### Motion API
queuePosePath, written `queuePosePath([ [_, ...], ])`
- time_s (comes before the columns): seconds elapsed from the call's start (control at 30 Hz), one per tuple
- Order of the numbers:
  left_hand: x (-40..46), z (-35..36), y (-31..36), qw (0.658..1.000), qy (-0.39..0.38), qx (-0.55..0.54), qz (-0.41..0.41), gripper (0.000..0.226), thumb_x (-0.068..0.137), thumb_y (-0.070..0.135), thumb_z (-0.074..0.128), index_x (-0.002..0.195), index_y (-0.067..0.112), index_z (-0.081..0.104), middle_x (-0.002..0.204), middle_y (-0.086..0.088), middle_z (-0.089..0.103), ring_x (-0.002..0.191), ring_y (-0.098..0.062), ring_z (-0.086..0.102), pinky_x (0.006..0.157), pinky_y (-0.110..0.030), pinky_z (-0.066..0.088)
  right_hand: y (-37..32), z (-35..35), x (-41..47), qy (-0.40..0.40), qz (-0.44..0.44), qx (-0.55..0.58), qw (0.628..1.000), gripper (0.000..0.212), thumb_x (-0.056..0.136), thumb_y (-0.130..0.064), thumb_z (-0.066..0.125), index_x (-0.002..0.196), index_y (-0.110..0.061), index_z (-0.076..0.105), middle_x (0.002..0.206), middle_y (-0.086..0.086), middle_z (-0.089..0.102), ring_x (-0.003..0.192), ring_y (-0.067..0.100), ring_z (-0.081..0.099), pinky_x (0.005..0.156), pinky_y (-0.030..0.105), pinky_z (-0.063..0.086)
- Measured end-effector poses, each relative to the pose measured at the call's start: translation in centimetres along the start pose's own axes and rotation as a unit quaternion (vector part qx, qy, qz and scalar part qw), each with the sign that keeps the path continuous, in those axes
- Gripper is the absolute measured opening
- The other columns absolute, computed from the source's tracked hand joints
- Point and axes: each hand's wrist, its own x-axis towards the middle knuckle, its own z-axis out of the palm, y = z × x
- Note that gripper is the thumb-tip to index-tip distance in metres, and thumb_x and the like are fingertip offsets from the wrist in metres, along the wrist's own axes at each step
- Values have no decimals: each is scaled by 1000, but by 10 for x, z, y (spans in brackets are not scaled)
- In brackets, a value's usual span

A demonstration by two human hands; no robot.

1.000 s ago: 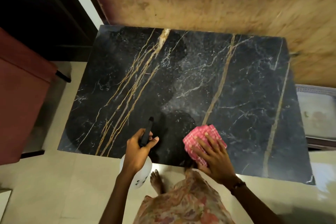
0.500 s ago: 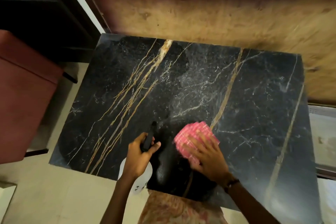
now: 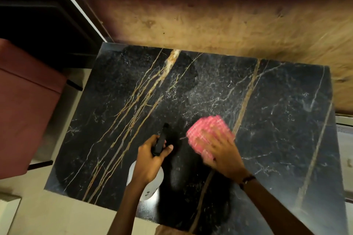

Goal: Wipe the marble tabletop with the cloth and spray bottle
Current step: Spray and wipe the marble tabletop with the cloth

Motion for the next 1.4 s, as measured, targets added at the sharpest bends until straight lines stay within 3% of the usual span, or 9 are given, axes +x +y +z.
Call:
queuePosePath([
  [0.13,19,6,9,1000,-4,-2,4,11,81,22,73,84,25,62,70,14,61,60,-7,55,58,-24,40,14,-9,93,22,163,-3,986,66,85,-55,53,145,-32,39,155,3,35,145,35,23,114,60,20],
  [0.23,34,11,22,1000,-5,19,23,12,81,23,72,83,29,62,72,18,63,65,-5,59,60,-19,44,-14,-2,142,11,91,8,996,58,90,-52,45,144,-30,41,154,6,37,145,35,22,116,60,14],
  [0.4,58,17,37,999,8,15,40,14,80,18,73,81,27,61,71,17,64,60,-4,57,58,-20,45,17,5,79,25,-53,-2,998,66,85,-56,50,145,-35,34,156,0,32,147,28,19,119,53,12],
  [0.53,75,22,43,1000,6,3,22,12,81,24,72,83,25,60,72,19,62,61,-3,56,60,-23,42,84,-14,109,38,117,-27,992,70,83,-57,51,146,-33,32,153,4,37,145,32,21,115,57,21],
  [0.63,83,24,46,1000,5,-2,27,12,81,24,73,82,27,61,72,18,62,58,-3,55,59,-24,40,78,-19,185,24,225,11,974,66,90,-57,49,148,-34,28,160,1,21,148,33,9,116,57,2],
  [0.87,97,29,52,999,9,-33,26,14,81,22,73,79,30,61,66,12,60,50,-5,50,53,-21,37,79,-7,164,13,-71,-40,997,66,86,-63,40,144,-33,35,153,2,37,144,30,25,117,55,11],
  [1.0,103,30,55,999,14,-34,33,12,80,23,73,80,25,61,66,10,59,51,-6,49,55,-22,38,134,-22,183,33,131,-22,991,65,86,-62,40,144,-32,37,155,6,34,145,36,21,113,65,20],
  [1.1,106,31,57,998,12,-27,47,12,80,26,73,81,27,61,66,10,60,53,-6,50,55,-23,39,109,-21,254,25,211,9,977,63,92,-57,45,148,-34,28,161,0,17,149,33,6,115,60,-1],
  [1.4,110,48,66,998,6,-6,60,14,79,21,73,79,28,61,62,11,61,48,-7,51,54,-29,39,66,-4,222,1,-54,-11,998,59,90,-60,40,144,-35,38,155,0,34,146,30,22,119,55,11],
])
